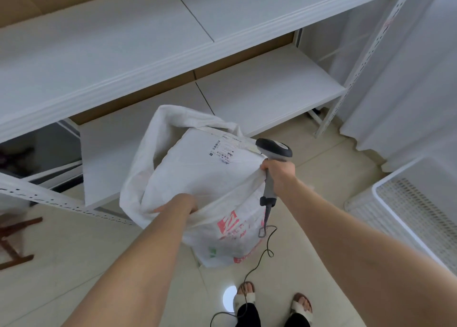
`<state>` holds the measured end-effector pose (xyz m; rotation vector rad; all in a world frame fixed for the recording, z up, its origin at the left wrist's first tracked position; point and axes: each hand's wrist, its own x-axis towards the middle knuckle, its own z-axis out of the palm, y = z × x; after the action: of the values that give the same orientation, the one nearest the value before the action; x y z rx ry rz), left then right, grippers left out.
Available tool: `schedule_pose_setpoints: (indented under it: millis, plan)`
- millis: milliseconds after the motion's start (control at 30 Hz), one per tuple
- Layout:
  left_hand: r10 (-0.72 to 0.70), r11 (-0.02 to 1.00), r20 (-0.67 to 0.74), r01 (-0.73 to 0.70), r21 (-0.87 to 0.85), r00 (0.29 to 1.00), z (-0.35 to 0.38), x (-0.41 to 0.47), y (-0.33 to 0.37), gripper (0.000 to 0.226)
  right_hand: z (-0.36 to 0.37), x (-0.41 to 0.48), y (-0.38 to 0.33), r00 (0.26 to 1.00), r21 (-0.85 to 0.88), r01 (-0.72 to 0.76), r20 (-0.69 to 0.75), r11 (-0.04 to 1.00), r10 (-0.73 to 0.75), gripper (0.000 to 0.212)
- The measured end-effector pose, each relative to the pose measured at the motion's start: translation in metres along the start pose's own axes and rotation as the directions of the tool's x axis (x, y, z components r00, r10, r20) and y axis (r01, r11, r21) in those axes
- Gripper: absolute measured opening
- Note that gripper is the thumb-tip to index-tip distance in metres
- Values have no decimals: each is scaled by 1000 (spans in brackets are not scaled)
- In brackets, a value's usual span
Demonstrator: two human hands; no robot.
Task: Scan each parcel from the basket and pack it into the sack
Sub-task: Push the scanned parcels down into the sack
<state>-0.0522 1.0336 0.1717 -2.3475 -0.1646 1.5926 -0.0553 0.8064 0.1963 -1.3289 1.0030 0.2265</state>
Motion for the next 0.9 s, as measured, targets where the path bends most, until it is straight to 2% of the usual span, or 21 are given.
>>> schedule_pose_setpoints:
  millis: [67,133,200,267,333,400,467,500,533,567,633,700,900]
  plan:
    - [51,998,102,-48,-27,993,3,-7,1,53,5,-1,4,1000,-25,3,-1,1000,-3,9]
    - [43,999,83,-42,-7,996,3,-11,2,55,8,0,6,1000,-90,0,-15,996,-1,18]
    - [-80,995,-6,80,53,997,1,-12,-10,50,8,3,6,999,-180,4,-53,984,-13,19]
    - [-177,979,4,176,99,984,-4,-1,-34,51,6,5,3,996,-241,10,-87,971,-32,11]
    - [-132,985,6,131,112,991,-6,3,-54,48,4,7,0,992,-274,10,-116,962,-44,10]
    - [-150,987,60,153,-54,987,-7,-1,-64,48,2,7,-1,993,-291,6,-115,957,-41,14]
    - [-184,983,114,181,34,976,-18,-17,-63,57,4,5,0,996,-267,-3,-86,964,-21,18]
    - [-152,986,40,149,71,988,-26,-20,-59,53,4,3,0,997,-248,-5,-76,969,-14,20]
    - [-66,994,-90,73,84,994,-35,-20,-52,43,3,2,-2,997,-239,-5,-74,971,-13,21]
    - [39,993,-253,-9,118,967,-47,-20,-41,32,0,0,-5,997,-233,-4,-75,972,-14,21]
    - [180,981,-495,-118,154,850,-68,-28,-16,30,-9,1,-17,996,-207,10,-86,978,-28,24]
    - [269,963,-554,-208,173,788,-88,-36,13,38,-23,6,-32,995,-128,21,-94,992,-33,27]
    - [409,899,-562,-423,113,719,-130,-38,95,58,-63,41,-70,997,29,-13,-70,1000,15,26]
